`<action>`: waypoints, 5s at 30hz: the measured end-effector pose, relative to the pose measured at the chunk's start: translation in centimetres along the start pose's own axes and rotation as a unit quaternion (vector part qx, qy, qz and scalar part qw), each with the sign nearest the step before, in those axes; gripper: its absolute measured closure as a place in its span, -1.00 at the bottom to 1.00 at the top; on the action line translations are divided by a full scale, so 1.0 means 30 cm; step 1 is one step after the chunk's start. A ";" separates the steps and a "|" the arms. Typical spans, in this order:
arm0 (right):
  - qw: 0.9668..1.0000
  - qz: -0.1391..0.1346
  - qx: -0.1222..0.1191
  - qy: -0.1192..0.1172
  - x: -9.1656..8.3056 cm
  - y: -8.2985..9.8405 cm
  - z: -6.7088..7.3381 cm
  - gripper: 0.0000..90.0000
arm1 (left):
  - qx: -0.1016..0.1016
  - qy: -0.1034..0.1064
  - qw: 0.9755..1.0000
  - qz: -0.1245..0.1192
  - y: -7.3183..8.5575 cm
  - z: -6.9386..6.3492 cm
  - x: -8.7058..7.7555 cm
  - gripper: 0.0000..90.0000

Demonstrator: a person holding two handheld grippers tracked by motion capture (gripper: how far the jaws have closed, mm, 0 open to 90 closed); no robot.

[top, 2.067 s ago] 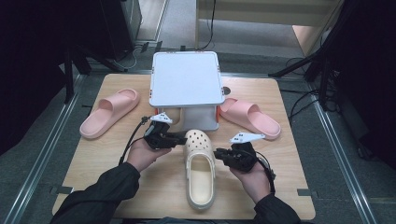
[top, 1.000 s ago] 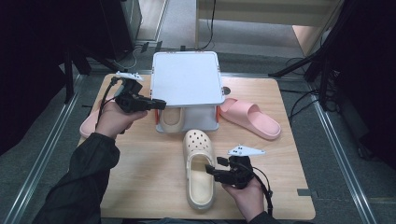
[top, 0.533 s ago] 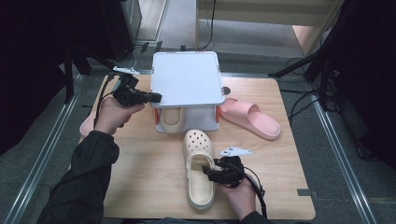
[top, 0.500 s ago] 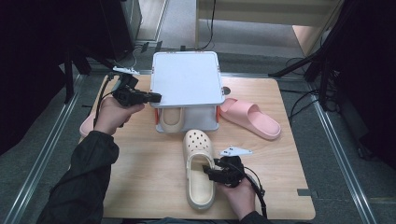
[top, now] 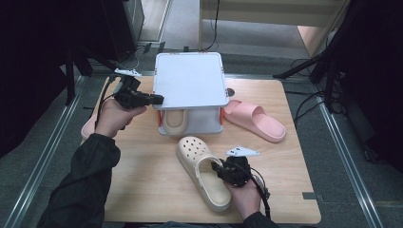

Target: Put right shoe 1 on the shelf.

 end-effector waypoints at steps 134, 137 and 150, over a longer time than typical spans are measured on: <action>0.998 0.001 -0.044 -0.043 0.144 -0.162 0.010 1.00 | 0.005 0.017 1.000 -0.004 0.006 -0.007 0.003 0.85; 0.998 0.000 -0.037 -0.044 0.154 -0.183 0.004 1.00 | 0.005 0.018 1.000 -0.005 0.006 -0.008 0.003 0.85; 0.998 0.002 -0.043 -0.035 0.222 -0.259 -0.010 0.99 | 0.007 0.018 1.000 -0.006 0.005 -0.008 0.003 0.85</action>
Point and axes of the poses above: each handheld gripper's, and its own axes: x roughly forward along the jaws, y roughly out of its underside, z roughly to its left, the point moved 9 cm from there along x, roughly forward along the jaws, and after that the axes turned 9 degrees about x, right-handed, at the moved point
